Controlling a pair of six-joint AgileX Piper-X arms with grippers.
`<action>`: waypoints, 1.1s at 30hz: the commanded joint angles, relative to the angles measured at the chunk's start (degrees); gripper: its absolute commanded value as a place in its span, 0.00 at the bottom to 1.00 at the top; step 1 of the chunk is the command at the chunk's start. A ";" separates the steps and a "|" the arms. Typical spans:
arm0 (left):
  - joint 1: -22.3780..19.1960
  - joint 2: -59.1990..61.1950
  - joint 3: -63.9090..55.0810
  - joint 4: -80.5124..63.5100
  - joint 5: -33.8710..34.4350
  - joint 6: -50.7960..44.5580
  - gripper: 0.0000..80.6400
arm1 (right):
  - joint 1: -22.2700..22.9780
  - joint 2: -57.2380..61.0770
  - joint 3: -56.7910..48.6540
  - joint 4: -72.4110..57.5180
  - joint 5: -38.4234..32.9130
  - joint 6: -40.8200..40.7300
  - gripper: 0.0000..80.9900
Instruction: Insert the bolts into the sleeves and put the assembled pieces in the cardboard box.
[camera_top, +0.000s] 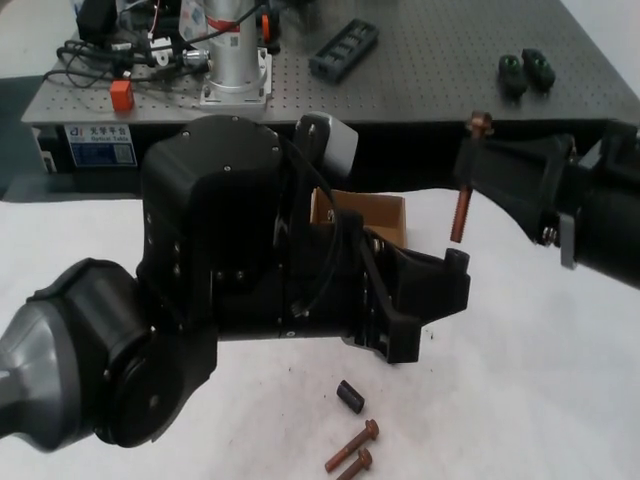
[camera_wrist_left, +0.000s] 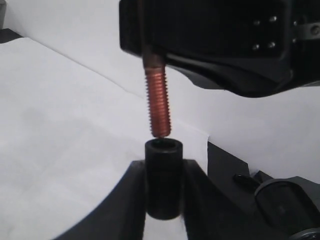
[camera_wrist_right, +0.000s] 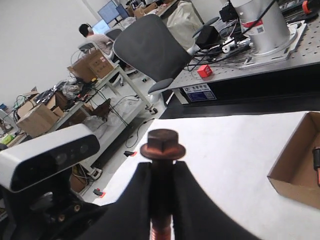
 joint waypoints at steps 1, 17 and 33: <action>-0.10 -0.45 -0.13 -1.48 -0.54 -0.59 0.01 | 0.20 0.02 -0.17 1.72 0.24 -1.99 0.05; -0.10 -0.45 -0.13 -2.36 -2.58 -1.41 0.01 | 0.20 0.02 -0.17 3.11 -8.07 -3.26 0.00; 4.80 4.41 -5.10 -3.64 -22.84 -0.48 0.01 | -9.10 -8.36 -0.17 15.57 -6.08 -5.47 0.51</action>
